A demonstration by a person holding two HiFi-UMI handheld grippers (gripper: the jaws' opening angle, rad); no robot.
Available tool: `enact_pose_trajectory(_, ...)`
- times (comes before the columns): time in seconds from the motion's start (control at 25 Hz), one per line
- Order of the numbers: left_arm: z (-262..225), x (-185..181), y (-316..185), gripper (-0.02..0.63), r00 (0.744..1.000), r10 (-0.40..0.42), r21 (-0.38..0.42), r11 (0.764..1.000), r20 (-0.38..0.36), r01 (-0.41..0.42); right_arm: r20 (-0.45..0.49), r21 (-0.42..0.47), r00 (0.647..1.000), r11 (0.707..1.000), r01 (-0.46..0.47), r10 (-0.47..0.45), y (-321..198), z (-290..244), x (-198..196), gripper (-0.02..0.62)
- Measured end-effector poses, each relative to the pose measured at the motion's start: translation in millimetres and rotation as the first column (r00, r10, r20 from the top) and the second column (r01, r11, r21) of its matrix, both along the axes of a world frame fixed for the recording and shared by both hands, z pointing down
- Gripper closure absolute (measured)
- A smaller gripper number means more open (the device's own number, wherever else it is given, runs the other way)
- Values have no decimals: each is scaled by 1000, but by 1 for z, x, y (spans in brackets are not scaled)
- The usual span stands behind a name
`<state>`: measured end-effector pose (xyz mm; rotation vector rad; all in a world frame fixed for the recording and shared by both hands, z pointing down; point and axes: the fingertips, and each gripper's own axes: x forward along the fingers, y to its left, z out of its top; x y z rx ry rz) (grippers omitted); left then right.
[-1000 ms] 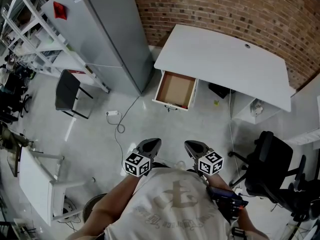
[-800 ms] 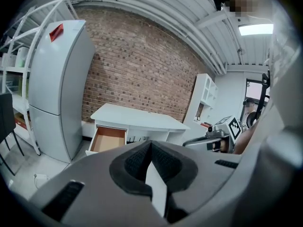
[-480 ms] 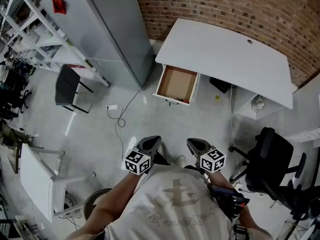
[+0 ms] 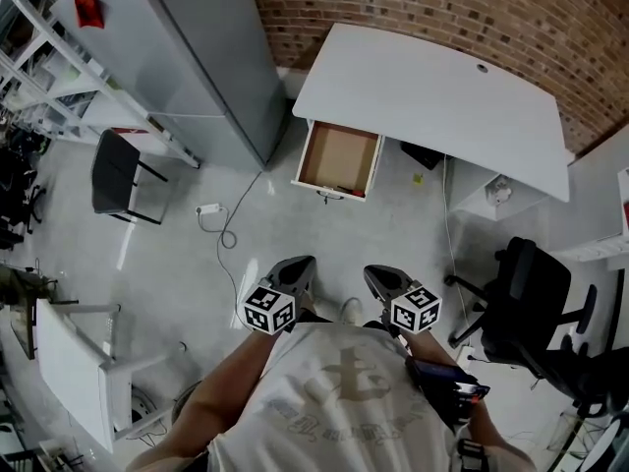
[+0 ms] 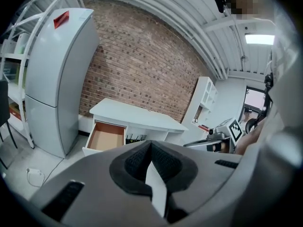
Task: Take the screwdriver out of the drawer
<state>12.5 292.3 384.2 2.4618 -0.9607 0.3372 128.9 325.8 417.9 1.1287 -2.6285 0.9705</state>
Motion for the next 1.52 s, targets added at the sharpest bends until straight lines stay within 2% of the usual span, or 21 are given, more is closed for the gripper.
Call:
enact_pose_trajectory(0.4, 3, -26, -52, 588, 999, 40, -5, 999, -2, -40, -33, -2, 999, 999, -39, 39, -48, -3, -24, 572)
enact_pose_trajectory(0.8, 0, -47, -119, 588, 996, 92, 29, 995, -2, -92, -63, 29, 995, 997, -70, 72, -119, -7, -45, 572)
enact_pose_trajectory(1.12, -13, -66, -172, 588, 991, 133, 68, 989, -21, -132, -96, 57, 987, 990, -127, 132, -166, -16, -55, 572)
enact_pose_trajectory(1.52, -13, -84, -214, 588, 974, 222, 74, 973, -42, -219, -115, 56, 964, 971, -233, 239, -194, -16, -77, 572)
